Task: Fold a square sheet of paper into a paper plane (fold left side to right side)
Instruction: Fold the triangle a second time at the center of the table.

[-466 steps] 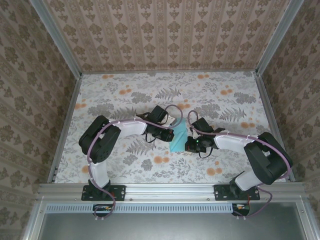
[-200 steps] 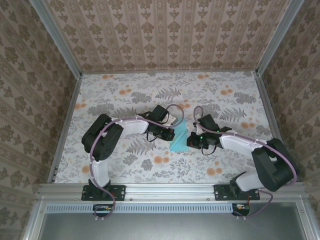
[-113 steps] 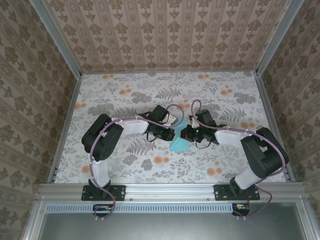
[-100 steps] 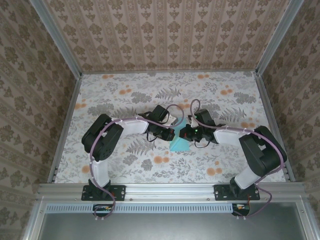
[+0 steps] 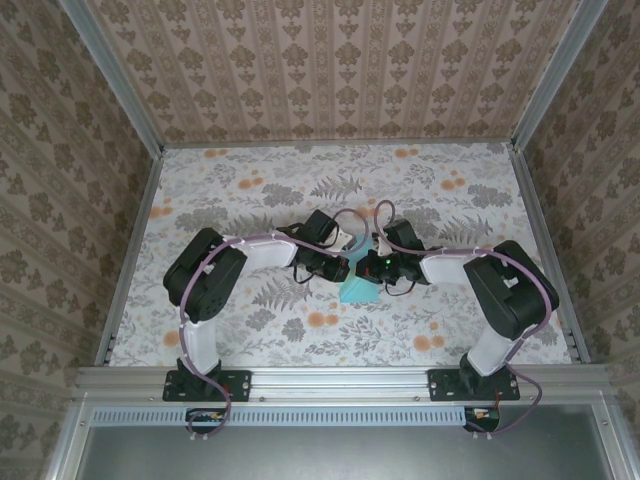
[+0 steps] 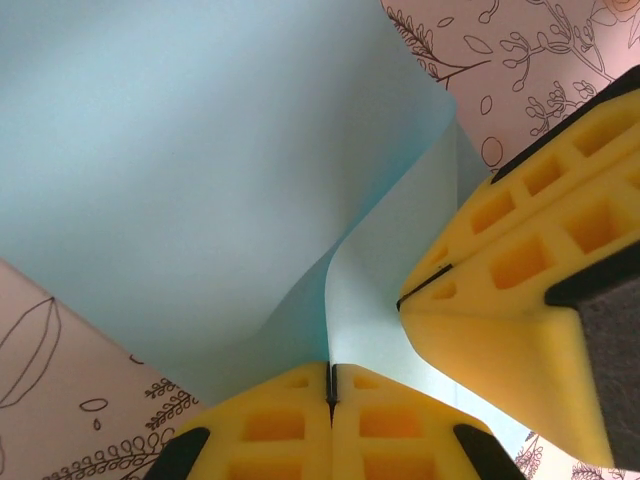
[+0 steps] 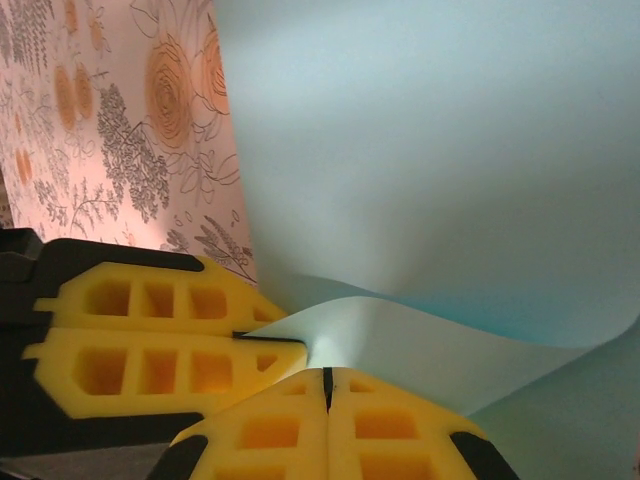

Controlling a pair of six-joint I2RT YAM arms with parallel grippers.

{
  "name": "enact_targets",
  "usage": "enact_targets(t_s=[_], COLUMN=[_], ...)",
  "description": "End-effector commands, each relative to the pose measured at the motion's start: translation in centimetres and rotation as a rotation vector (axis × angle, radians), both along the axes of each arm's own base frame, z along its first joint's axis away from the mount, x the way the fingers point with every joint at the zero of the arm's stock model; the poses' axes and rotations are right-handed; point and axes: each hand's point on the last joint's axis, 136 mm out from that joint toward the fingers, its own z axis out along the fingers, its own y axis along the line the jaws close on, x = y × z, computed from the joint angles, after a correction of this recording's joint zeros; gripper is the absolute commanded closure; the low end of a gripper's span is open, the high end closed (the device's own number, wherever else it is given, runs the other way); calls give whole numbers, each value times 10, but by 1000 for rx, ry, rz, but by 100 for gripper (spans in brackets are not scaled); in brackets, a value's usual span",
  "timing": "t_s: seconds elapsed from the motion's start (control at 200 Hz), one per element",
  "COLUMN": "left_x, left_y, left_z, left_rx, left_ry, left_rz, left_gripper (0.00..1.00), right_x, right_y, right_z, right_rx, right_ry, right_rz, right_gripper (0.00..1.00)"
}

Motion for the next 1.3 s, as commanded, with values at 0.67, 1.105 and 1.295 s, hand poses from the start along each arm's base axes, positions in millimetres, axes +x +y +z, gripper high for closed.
enact_targets(t_s=[0.67,1.105,1.295], left_x=[-5,7,-17], left_y=[6,12,6], left_z=[-10,52,70], left_rx=[67,5,-124], left_ry=[6,-66,29], left_rz=[-19,31,16], left_gripper=[98,82,84], right_x=[-20,-27,-27], right_y=[-20,-25,-24], right_z=[-35,-42,-42], right_rx=[-162,-176,-173], right_ry=[92,116,115], right_rz=[20,15,17], right_gripper=[99,99,99])
